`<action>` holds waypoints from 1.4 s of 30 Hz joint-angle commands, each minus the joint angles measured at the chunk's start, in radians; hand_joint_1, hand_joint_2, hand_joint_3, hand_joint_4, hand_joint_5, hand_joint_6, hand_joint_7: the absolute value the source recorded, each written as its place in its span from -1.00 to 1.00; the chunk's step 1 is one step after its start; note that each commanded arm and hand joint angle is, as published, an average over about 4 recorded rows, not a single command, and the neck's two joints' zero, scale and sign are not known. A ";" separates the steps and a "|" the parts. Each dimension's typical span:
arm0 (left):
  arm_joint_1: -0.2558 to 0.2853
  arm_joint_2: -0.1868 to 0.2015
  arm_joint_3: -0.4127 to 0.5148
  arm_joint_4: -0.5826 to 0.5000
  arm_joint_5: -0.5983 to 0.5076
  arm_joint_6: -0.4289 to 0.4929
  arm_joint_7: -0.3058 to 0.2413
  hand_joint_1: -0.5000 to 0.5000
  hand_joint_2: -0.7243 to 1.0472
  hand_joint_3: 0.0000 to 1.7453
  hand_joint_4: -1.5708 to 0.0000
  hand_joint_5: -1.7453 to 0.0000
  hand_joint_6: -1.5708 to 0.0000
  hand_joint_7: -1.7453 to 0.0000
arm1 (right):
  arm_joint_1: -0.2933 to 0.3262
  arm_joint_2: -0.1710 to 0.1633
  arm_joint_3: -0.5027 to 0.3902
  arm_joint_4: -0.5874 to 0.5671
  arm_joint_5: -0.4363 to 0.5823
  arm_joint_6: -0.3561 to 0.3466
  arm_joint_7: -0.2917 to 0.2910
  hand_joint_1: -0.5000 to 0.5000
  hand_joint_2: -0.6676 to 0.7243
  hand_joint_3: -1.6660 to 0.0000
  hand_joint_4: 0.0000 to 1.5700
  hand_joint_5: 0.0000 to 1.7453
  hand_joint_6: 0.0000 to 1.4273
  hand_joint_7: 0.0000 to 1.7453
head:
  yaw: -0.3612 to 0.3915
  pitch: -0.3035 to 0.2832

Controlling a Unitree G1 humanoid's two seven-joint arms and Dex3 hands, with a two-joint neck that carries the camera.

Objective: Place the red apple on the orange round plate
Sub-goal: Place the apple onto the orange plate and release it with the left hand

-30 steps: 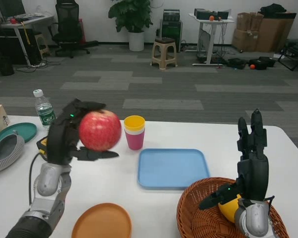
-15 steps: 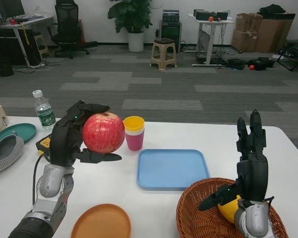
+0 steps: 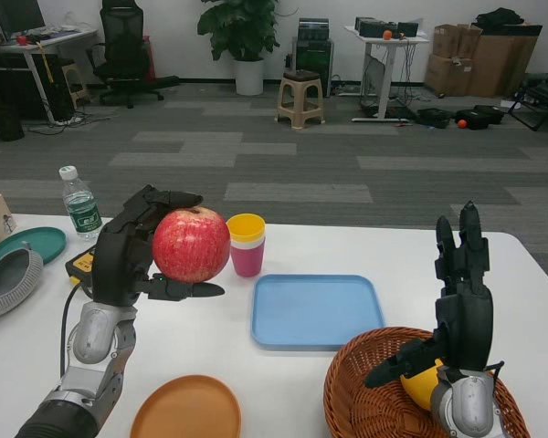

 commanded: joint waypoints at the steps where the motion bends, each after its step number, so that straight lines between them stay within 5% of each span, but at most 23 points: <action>1: -0.004 0.004 -0.008 0.007 -0.007 -0.001 0.003 0.96 0.60 -0.98 -0.90 -1.00 -0.30 -0.52 | -0.013 -0.006 -0.002 -0.002 0.008 0.000 -0.003 -0.42 0.91 1.00 -0.89 -1.00 -1.00 -1.00 | -0.007 -0.059; 10: 0.017 0.042 -0.125 0.034 -0.092 0.004 0.001 0.96 0.60 -0.98 -0.90 -1.00 -0.32 -0.52 | -0.008 -0.007 -0.004 0.001 0.009 0.000 -0.003 -0.42 0.91 1.00 -0.89 -1.00 -1.00 -1.00 | -0.020 -0.298; 14: 0.038 0.070 -0.166 0.036 -0.114 0.017 0.000 0.96 0.60 -0.98 -0.90 -1.00 -0.30 -0.52 | -0.004 -0.007 -0.006 0.007 0.011 0.000 -0.003 -0.42 0.91 1.00 -0.89 -1.00 -1.00 -1.00 | -0.034 -0.332; 25: 0.146 0.173 -0.383 0.086 -0.287 0.032 -0.018 1.00 0.60 -1.00 -0.95 -1.00 -0.35 -0.52 | -0.013 -0.004 -0.001 0.044 0.013 0.000 -0.003 -0.42 0.91 1.00 -0.89 -1.00 -1.00 -1.00 | -0.044 -0.364; 32: 0.172 0.187 -0.472 0.118 -0.340 0.032 -0.068 1.00 0.60 -1.00 -0.95 -1.00 -0.33 -0.48 | -0.023 -0.007 0.003 0.060 0.016 0.000 -0.003 -0.42 0.91 1.00 -0.89 -1.00 -1.00 -1.00 | -0.030 -0.361; 42: 0.158 0.149 -0.585 0.297 -0.420 0.028 -0.125 1.00 0.60 -1.00 -0.95 -1.00 -0.33 -0.44 | -0.033 -0.007 0.012 0.076 0.023 0.001 -0.003 -0.40 0.91 1.00 -0.89 -1.00 -1.00 -1.00 | -0.025 -0.355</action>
